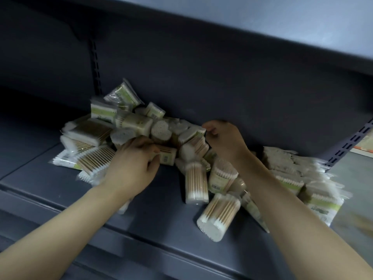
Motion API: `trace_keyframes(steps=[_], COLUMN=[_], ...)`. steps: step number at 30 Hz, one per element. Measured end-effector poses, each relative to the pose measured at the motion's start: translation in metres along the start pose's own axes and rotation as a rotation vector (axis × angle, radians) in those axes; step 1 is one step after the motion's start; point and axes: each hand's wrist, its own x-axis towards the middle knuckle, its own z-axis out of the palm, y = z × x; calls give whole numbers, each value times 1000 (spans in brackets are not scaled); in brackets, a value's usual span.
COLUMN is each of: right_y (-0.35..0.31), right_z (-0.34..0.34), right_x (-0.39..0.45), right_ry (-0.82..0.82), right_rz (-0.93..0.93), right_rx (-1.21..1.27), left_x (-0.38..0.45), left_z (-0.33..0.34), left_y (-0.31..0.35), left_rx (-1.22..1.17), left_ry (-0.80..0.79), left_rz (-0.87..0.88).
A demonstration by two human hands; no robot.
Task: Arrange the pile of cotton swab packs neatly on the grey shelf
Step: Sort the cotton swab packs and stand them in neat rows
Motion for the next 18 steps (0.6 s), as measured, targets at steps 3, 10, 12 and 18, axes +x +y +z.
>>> trace_keyframes(steps=[3,10,12,18], right_y=[5,23,28,40], right_z=[-1,8,11,17], right_x=[14,32,36,43], right_ry=[-37,-110,-140,-147], right_rz=[12,52,41,-47], right_rx=[-45,-101,-102,-156], left_x=[7,26,33,57], left_z=[4,24,28,41], left_y=[5,16,22,29], left_rx=[-5,-13,1,68], left_ry=[-29,-100,-142,-314], left_rz=[60,70,74,85])
